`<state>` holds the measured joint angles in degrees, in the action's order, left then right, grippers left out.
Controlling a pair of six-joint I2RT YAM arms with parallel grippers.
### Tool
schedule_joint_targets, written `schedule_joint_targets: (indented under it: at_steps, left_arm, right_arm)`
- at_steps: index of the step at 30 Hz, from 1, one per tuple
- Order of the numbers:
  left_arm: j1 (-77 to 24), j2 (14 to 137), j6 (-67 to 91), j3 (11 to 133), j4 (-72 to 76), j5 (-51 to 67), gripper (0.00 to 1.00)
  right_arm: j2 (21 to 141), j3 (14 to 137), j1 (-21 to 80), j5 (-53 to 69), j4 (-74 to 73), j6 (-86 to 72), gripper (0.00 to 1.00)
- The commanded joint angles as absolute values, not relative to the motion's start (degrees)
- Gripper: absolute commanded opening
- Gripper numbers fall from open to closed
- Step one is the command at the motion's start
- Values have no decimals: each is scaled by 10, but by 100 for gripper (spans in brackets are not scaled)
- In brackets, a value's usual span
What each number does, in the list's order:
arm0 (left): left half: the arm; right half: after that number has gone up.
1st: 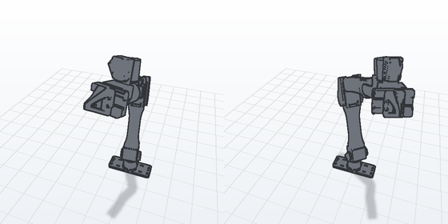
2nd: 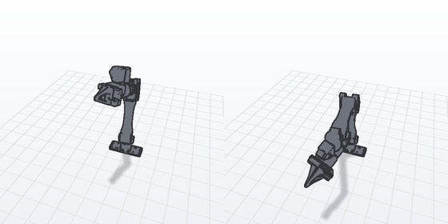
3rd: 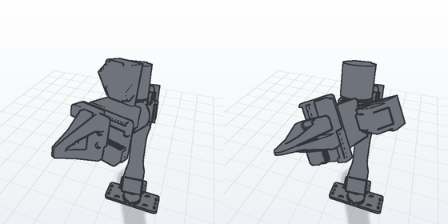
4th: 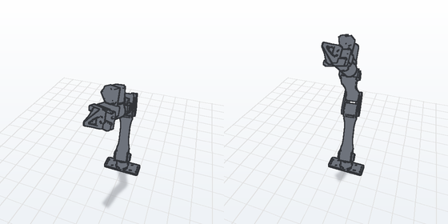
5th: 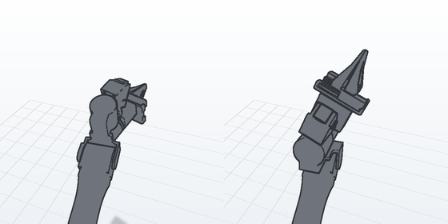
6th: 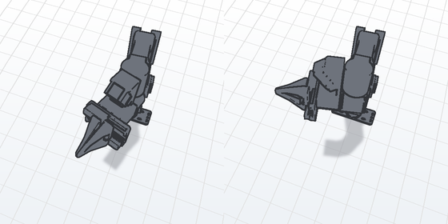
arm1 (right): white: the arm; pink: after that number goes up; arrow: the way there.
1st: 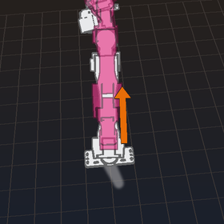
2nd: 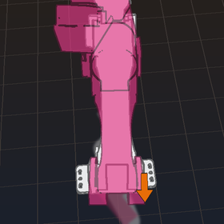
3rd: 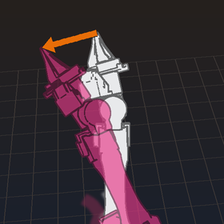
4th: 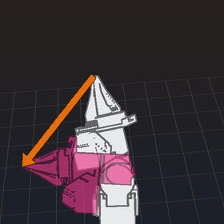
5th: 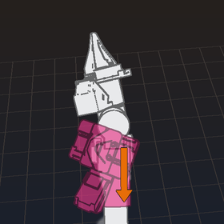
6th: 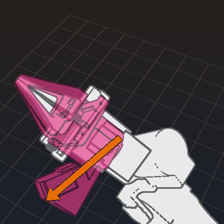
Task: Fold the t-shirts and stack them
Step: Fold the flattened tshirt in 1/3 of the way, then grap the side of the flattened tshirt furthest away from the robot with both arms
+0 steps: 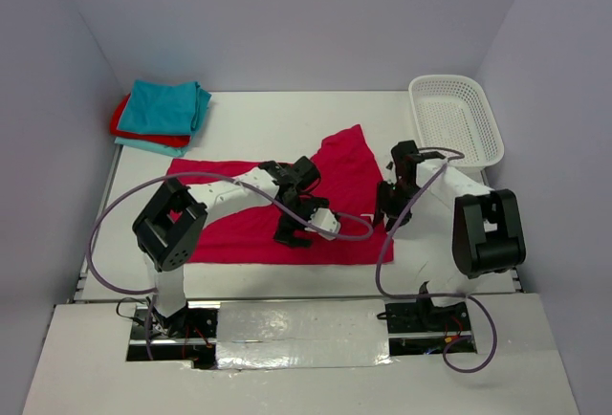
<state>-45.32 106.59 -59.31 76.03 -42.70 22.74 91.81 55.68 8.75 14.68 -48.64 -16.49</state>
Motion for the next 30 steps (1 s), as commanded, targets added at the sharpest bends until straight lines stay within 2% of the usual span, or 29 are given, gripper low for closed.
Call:
schedule_joint_targets:
  at_steps: [1, 2, 4, 5, 6, 7, 8, 9, 10, 12, 17, 20, 24, 25, 28, 29, 30]
  left_arm:
    - [-445, 1028, -562, 818, -441, 227, 99]
    - [-445, 1028, -545, 826, -443, 226, 99]
    - [-441, 1030, -537, 851, -472, 243, 95]
    - [-439, 1030, -538, 859, -487, 253, 85]
    - [-438, 1029, -538, 866, -500, 262, 72]
    - [-434, 1027, -533, 872, -517, 274, 57]
    - [-433, 1026, -527, 869, -520, 272, 20]
    - [-432, 1020, -521, 866, -520, 268, 9]
    - [-427, 1015, -517, 847, -519, 265, 4]
    - [-426, 999, -497, 821, -498, 254, 0]
    - [-406, 969, -403, 774, -464, 223, 0]
    - [-345, 939, -374, 753, -464, 249, 0]
    - [-274, 886, -374, 716, -465, 224, 1]
    - [-262, 880, -364, 715, -464, 218, 4]
    - [-168, 860, -301, 722, -445, 210, 25]
    - [-136, 858, -281, 729, -436, 210, 34]
    - [-66, 859, -260, 741, -427, 209, 33]
  right_arm:
    - [845, 591, 91, 141, -491, -177, 47]
    - [824, 595, 91, 142, -488, -184, 45]
    - [807, 595, 96, 148, -469, -203, 31]
    - [796, 592, 98, 156, -458, -211, 24]
    - [795, 588, 111, 169, -433, -221, 13]
    - [798, 586, 118, 197, -423, -226, 10]
    - [811, 580, 124, 209, -404, -232, 7]
    - [819, 573, 127, 223, -387, -247, 5]
    - [826, 564, 127, 249, -371, -257, 3]
    - [852, 534, 127, 258, -318, -273, 0]
    - [939, 518, 125, 218, -297, -270, 0]
    - [964, 511, 107, 228, -276, -267, 0]
    - [965, 547, 105, 236, -307, -248, 1]
    - [958, 579, 105, 229, -322, -241, 3]
    - [947, 681, 105, 215, -391, -210, 25]
    - [948, 713, 103, 208, -425, -203, 39]
    - [955, 754, 103, 198, -443, -192, 45]
